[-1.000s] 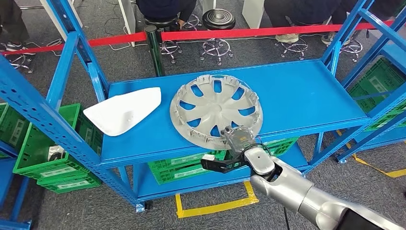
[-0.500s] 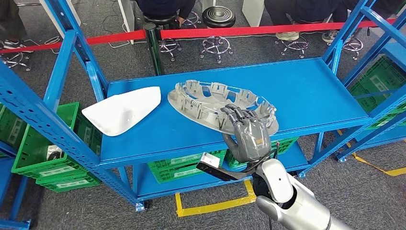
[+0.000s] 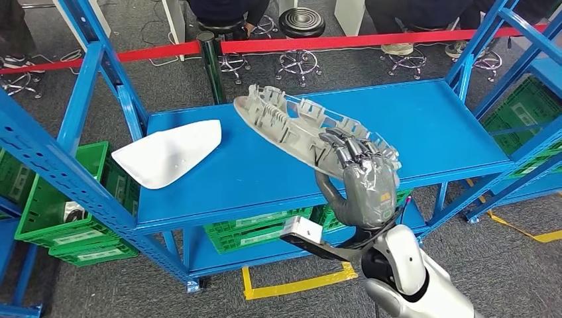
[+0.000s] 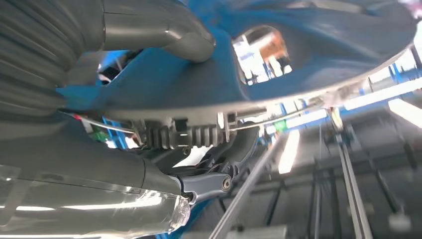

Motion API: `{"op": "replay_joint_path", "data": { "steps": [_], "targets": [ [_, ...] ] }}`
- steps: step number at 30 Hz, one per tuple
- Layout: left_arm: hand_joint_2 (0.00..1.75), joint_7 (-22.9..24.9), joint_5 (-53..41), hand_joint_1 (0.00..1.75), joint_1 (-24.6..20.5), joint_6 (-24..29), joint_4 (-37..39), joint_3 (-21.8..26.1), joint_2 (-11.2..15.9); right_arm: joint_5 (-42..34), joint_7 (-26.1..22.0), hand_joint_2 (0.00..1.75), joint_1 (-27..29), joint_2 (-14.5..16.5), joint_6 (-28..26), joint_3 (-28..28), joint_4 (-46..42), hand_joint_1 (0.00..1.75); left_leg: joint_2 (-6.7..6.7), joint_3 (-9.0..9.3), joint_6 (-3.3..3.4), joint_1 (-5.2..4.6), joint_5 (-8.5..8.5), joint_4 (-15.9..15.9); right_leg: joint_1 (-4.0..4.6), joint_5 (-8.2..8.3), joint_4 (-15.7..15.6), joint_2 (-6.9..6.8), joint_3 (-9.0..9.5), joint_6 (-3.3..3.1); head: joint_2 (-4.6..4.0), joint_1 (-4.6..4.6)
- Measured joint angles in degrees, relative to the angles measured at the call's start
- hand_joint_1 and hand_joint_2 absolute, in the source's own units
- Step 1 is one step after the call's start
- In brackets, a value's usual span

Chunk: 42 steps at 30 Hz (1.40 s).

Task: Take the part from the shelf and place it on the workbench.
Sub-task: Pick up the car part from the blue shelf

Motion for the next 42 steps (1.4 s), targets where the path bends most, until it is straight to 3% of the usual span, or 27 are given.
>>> {"op": "replay_joint_path", "data": {
  "steps": [19,26,31,42],
  "targets": [
    [1.75,0.57,-0.66,0.00,-0.01,0.32,0.00,2.25,0.06,5.93,1.03,1.75,2.92,-1.19,-0.73,-5.59,-13.45,1.75,-0.10,0.00,-0.01,-0.01,-0.01,0.00,0.00,0.00,0.00,0.02,-0.02,0.00,0.00,-0.01],
    [1.75,-0.55,-0.25,0.00,-0.02,1.51,0.00,2.69,0.61,9.31,0.66,1.75,6.53,-1.01,-6.10,-5.93,-18.31,1.75,-0.16,-0.14,-0.01,0.01,-0.01,-0.01,0.00,-0.01,0.00,0.01,-0.03,-0.01,0.00,0.02],
    [1.75,-0.86,0.05,0.00,-0.03,2.06,0.00,3.48,1.35,9.60,0.31,1.75,8.06,-0.77,-6.72,-5.94,-20.02,1.75,-0.12,-0.19,-0.01,0.00,-0.01,-0.01,0.00,-0.01,0.00,0.01,-0.04,-0.01,0.00,-0.02],
    [1.75,-3.25,3.71,0.00,-0.33,5.66,-0.03,6.39,5.43,8.43,-8.48,1.75,8.63,4.21,-7.52,-5.60,-22.93,1.75,0.10,-0.17,-0.05,0.13,-0.03,-0.02,0.08,-0.05,0.04,0.03,-0.06,-0.06,0.00,-0.05]
  ]
}}
